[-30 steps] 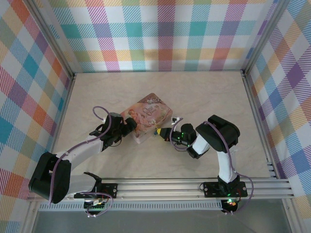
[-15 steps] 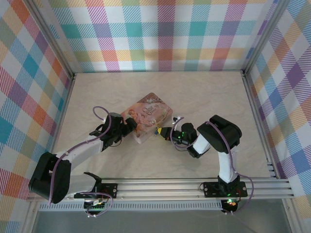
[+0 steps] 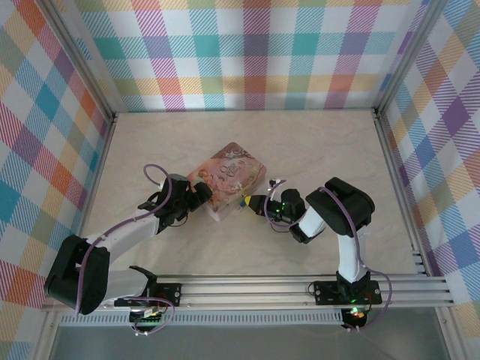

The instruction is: Unlock a padlock with a key

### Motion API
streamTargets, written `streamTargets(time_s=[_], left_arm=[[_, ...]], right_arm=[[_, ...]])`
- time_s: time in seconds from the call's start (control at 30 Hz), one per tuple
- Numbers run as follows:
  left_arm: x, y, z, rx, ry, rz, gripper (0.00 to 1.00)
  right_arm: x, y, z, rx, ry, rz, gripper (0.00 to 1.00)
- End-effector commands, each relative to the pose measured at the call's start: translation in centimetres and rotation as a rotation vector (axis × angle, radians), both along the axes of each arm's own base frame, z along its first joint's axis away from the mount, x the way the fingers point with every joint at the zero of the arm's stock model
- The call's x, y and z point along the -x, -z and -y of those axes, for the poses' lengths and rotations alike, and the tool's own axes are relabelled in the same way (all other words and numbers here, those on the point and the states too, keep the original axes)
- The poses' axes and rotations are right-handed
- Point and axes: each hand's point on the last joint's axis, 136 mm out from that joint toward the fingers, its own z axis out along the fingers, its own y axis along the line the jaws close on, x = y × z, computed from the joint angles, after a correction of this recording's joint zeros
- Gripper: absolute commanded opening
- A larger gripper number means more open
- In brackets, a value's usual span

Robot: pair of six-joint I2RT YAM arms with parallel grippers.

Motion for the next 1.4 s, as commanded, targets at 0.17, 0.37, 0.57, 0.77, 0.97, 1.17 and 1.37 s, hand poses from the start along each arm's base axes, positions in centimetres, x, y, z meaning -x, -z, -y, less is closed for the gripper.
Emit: streamTargets(time_s=[0.17, 0.37, 0.57, 0.77, 0.97, 1.17, 1.37], left_arm=[[2.9, 3.6, -1.8, -0.118, 0.011, -0.142, 0.97], [3.2, 4.2, -2.1, -0.136, 0.007, -0.157, 0.97], [3.4, 4.7, -2.3, -0.141, 0.005, -0.167, 0.97], [3.6, 5.0, -2.3, -0.145, 0.008, -0.174, 0.97], [3.8, 5.1, -2.5, -0.159, 0.009, -0.178, 0.97], [3.6, 3.9, -2.5, -0.158, 0.012, -0.146, 0.98], [2.9, -0.2, -3.1, -0.195, 0.029, -0.065, 0.99]], right_arm=[[-1.7, -3.8, 1.1, -0.078, 0.061, 0.090, 0.00], [-1.9, -3.8, 1.5, -0.079, 0.062, 0.088, 0.00], [-1.9, -3.8, 1.4, -0.074, 0.040, 0.102, 0.00], [-2.1, -3.2, 1.2, -0.066, 0.034, 0.098, 0.00], [-1.6, -2.7, 1.1, -0.058, 0.016, 0.087, 0.00], [-0.7, -2.3, 0.6, -0.056, -0.026, 0.073, 0.00], [0.8, -1.7, 0.2, -0.048, -0.051, 0.049, 0.00]])
